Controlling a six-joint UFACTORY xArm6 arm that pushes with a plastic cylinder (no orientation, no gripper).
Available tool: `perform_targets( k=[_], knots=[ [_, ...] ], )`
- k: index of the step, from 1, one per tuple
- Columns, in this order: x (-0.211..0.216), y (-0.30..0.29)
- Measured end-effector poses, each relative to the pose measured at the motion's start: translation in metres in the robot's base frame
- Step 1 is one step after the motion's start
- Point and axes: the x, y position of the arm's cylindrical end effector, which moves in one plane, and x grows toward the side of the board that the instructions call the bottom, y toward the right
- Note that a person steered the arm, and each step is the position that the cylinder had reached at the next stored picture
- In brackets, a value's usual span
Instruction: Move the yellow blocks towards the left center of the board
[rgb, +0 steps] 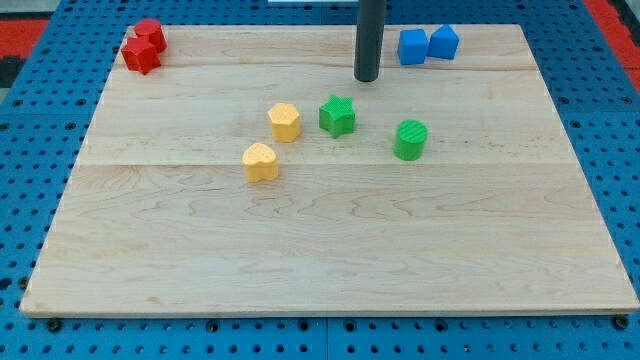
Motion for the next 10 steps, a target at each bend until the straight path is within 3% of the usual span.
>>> perform_targets(
  k=[2,3,5,6,7,8,9,10],
  knots=[
    [0.039,-0.004],
    [0.082,-0.032],
    [0.072,-0.038],
    [0.025,-0.039],
    [0.041,-0.113],
    [0.065,-0.114],
    [0.072,-0.071],
    [0.072,-0.071]
  ],
)
